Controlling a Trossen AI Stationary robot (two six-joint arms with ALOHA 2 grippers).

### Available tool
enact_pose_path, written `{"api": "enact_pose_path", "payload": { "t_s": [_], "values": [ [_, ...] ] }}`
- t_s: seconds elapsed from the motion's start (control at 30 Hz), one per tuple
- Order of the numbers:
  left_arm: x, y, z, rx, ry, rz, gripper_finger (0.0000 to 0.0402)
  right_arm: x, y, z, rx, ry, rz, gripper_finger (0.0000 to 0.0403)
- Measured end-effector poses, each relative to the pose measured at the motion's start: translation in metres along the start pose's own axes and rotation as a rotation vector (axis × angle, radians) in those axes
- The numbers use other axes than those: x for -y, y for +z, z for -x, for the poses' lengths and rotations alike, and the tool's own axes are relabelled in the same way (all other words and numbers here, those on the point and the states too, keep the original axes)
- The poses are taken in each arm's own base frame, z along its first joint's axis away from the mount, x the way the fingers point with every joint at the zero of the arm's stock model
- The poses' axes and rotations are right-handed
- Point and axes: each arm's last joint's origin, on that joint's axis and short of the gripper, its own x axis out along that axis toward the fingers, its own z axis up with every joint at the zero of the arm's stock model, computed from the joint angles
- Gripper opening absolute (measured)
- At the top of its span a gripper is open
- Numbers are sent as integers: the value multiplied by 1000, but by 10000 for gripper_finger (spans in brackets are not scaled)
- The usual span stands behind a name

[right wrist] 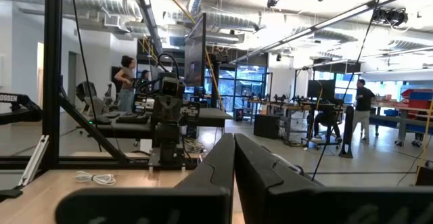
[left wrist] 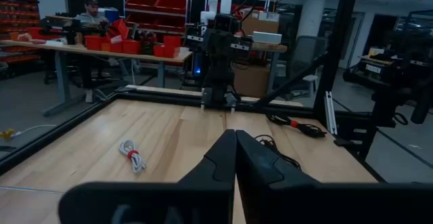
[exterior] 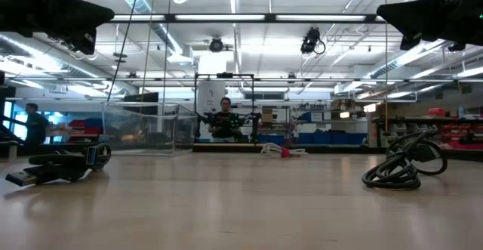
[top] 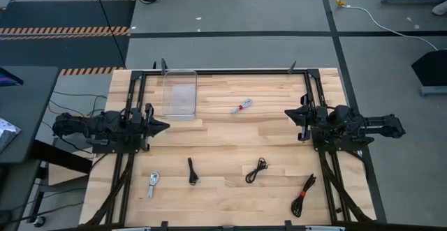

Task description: Pick and place USB-C Cables

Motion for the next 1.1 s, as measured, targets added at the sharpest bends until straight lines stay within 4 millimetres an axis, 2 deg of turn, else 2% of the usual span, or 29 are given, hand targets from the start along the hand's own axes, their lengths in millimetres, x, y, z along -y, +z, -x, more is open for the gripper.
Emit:
{"api": "enact_pose_path", "payload": {
  "t_s": [0.23,0.4,0.53,0.77,0.87,1.1],
  "values": [
    [0,0,0,0,1,-8,11,0,0,0,0,0,0,18],
    [0,0,0,0,0,-190,11,0,0,0,0,0,0,18],
    [0,0,0,0,1,-235,11,0,0,0,0,0,0,18],
    [0,0,0,1,0,-223,11,0,0,0,0,0,0,18],
    [0,0,0,2,1,-144,11,0,0,0,2,0,-8,18],
    [1,11,1,112,-7,-34,11,1,4,0,46,-2,-178,18]
  ]
}}
